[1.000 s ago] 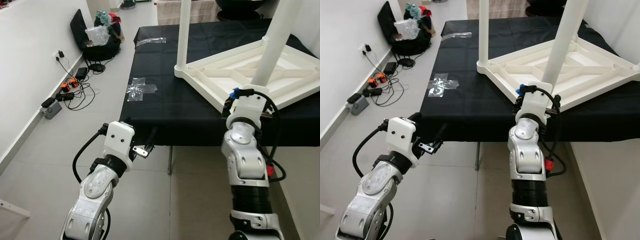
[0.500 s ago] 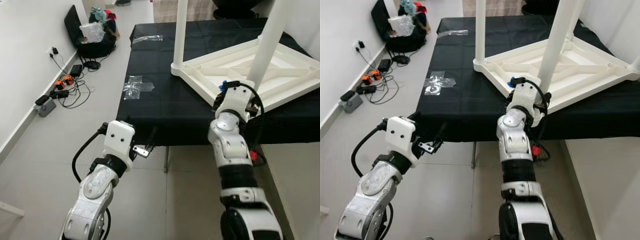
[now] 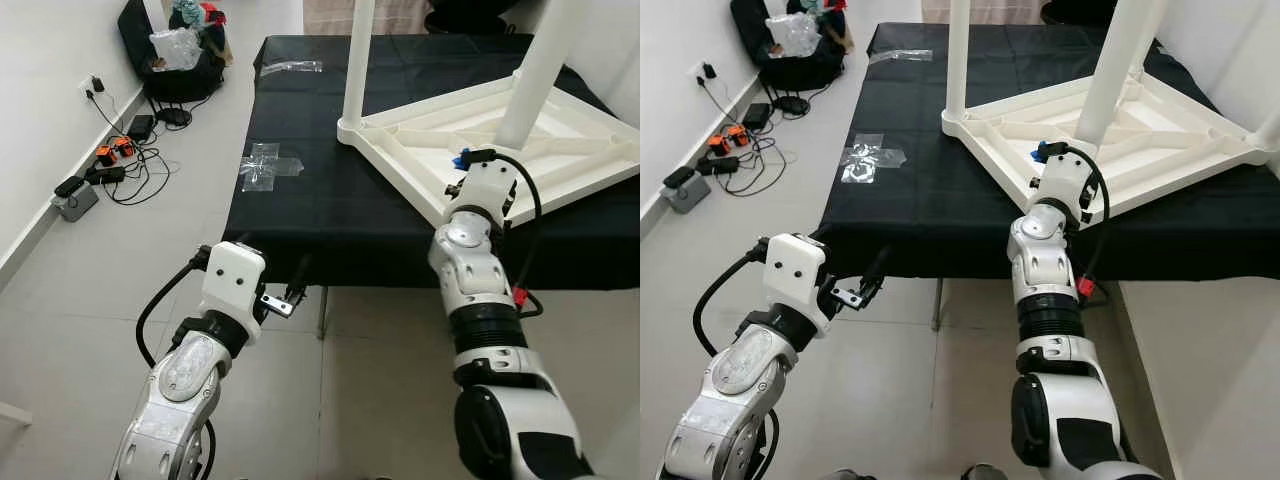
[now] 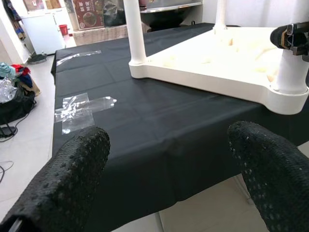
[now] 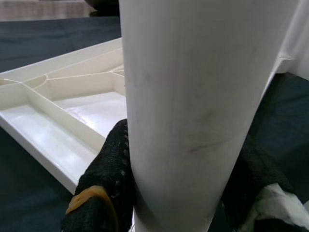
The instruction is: Building children table
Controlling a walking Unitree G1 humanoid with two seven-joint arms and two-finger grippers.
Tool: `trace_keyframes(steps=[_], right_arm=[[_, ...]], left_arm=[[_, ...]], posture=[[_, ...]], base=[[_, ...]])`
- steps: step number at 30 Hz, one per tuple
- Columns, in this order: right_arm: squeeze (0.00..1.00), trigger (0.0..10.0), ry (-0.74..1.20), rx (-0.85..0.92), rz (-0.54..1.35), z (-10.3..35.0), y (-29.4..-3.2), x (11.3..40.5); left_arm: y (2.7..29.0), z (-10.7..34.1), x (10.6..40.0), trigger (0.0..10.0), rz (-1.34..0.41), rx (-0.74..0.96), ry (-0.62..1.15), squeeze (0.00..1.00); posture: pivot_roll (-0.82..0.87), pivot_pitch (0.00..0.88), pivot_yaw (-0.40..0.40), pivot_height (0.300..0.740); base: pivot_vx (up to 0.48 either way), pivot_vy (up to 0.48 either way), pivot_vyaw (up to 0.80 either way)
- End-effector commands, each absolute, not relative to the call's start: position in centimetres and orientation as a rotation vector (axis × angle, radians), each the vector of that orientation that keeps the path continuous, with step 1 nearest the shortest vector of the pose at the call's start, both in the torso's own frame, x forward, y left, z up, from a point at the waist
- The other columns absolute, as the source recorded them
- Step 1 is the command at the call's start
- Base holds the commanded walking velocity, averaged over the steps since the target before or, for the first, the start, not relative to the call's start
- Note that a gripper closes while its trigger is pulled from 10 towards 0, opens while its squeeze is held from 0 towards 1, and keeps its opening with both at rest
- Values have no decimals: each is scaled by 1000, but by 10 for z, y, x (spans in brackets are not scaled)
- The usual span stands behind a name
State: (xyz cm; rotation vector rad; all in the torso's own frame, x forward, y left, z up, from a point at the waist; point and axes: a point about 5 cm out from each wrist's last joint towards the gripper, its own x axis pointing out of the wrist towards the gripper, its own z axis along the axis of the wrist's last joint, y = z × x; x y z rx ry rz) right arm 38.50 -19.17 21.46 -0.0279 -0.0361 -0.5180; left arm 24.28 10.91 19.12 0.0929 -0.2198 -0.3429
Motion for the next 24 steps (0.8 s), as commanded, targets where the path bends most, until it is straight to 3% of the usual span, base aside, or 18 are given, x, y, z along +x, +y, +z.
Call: trace_keyframes(steps=[1,4,7,9,11,12,13,15,22,23,24], right_arm=[[0,0,-67,-7,-401,219,-190,389],[0,0,-85,-6,-322,220,-193,390],[0,0,-91,-64,-271,220,-215,389],[0,0,-51,-176,-405,217,-264,381],[0,0,-51,-176,-405,217,-264,381],[0,0,2,-243,-588,216,-316,365],[0,0,2,-243,-588,216,-316,365],[0,0,36,-277,-704,214,-343,351],[0,0,53,-302,-798,213,-362,339],[0,4784,64,-302,-824,212,-367,337],[0,4784,64,-302,-824,212,-367,337]], left_arm=[[108,190,242,10000,-348,104,-210,0],[108,190,243,10000,-357,116,-213,0],[106,191,244,10000,-370,130,-220,0],[104,191,245,10000,-375,129,-224,0],[104,191,245,10000,-375,129,-224,0],[103,192,246,10000,-378,125,-228,0],[103,192,246,10000,-378,125,-228,0],[102,192,246,10000,-379,126,-229,0],[102,193,247,10000,-381,126,-234,0],[102,193,248,10000,-382,126,-234,0],[102,193,248,10000,-382,126,-234,0]], posture=[[38,180,-32,740],[37,180,-32,740],[31,180,-32,740],[25,179,-31,740],[25,179,-31,740],[22,176,-32,740],[22,176,-32,740],[21,175,-29,740],[23,170,-25,740],[23,170,-25,740],[23,170,-25,740]], base=[[0,0,0],[0,0,0],[0,0,0],[0,0,0],[0,0,0],[0,0,0],[0,0,0],[0,0,0],[0,0,0],[0,0,0],[0,0,0]])
